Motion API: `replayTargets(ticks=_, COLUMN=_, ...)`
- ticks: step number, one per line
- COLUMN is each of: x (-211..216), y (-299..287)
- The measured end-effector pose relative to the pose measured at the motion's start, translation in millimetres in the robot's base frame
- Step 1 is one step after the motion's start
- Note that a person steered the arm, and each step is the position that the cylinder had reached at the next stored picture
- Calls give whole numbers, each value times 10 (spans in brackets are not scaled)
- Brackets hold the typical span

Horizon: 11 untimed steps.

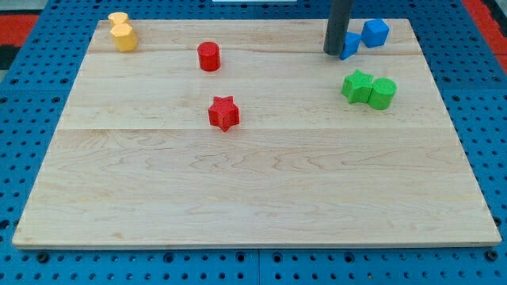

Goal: Push red circle to red star

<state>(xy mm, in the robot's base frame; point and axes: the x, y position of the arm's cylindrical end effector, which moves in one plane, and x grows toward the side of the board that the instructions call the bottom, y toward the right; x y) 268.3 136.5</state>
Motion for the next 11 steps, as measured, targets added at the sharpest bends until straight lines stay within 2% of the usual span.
replayTargets(ticks=3, x=-186, y=263)
replayTargets(ticks=6, x=113, y=-291)
replayTargets(ticks=11, x=93, y=-871)
